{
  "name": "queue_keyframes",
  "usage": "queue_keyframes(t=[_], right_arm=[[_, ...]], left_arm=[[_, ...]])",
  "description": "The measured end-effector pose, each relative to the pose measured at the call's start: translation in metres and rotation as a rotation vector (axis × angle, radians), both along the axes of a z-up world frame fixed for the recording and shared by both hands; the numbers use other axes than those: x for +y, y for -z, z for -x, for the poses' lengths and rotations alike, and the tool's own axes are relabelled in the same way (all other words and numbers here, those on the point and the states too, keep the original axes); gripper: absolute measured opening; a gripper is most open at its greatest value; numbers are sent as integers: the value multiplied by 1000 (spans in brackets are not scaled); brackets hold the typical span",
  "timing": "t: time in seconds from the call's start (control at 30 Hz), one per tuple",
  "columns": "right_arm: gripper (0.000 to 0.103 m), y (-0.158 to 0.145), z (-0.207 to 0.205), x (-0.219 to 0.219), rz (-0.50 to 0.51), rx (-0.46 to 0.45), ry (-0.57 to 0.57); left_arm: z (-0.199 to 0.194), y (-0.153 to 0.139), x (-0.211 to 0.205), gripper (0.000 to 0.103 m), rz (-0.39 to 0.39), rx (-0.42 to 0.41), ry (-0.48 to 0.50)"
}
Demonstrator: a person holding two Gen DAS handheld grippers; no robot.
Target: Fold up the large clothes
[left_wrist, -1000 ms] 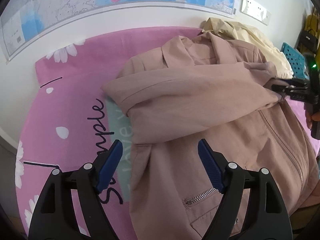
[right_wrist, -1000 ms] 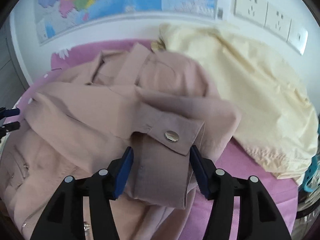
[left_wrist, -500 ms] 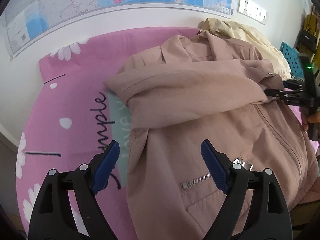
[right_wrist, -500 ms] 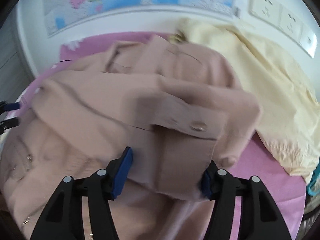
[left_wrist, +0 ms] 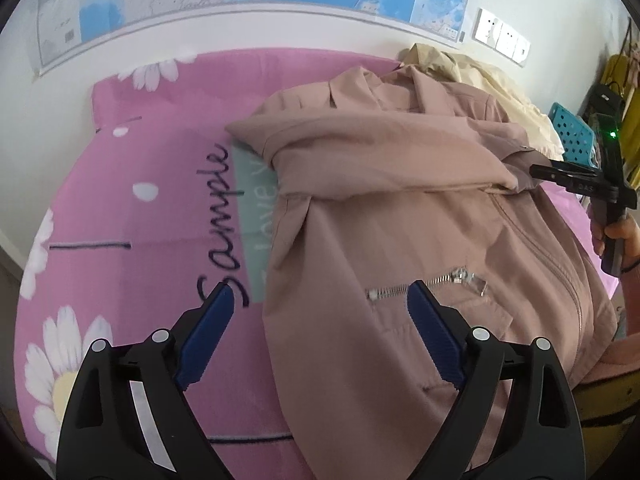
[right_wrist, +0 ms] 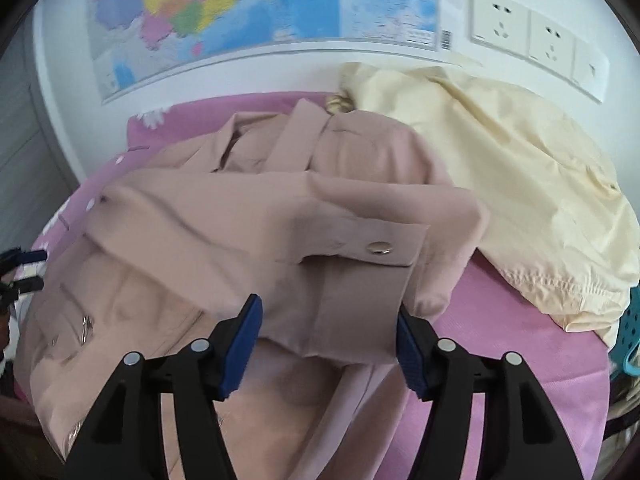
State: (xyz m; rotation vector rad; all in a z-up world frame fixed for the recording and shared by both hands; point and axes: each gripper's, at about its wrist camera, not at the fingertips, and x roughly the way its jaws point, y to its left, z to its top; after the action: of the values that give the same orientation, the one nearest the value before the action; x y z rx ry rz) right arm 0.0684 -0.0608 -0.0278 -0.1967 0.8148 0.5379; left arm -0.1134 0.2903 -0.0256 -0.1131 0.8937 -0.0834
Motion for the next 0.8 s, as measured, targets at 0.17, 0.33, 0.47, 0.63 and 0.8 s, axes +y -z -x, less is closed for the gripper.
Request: queue_keyframes(t=[0.17,0.33,0.47,0.63,0.8], right_arm=[[67,20,-5,-6,23,89,42],[67,14,7,-21,-32,86,56],[72,4,30,-35,-88,76,10],[75,-1,57,-51,-145,87,-18],[78,-3,74,-60,-210,107,-35]], left_arm=[[13,6,7,88,36,17,-5],[28,14,7,89,51,42,-10],[36,16,0,89,39,49,-9],[44,19,-9,89,38,59,2],[51,22,-16,89,35,70,5]])
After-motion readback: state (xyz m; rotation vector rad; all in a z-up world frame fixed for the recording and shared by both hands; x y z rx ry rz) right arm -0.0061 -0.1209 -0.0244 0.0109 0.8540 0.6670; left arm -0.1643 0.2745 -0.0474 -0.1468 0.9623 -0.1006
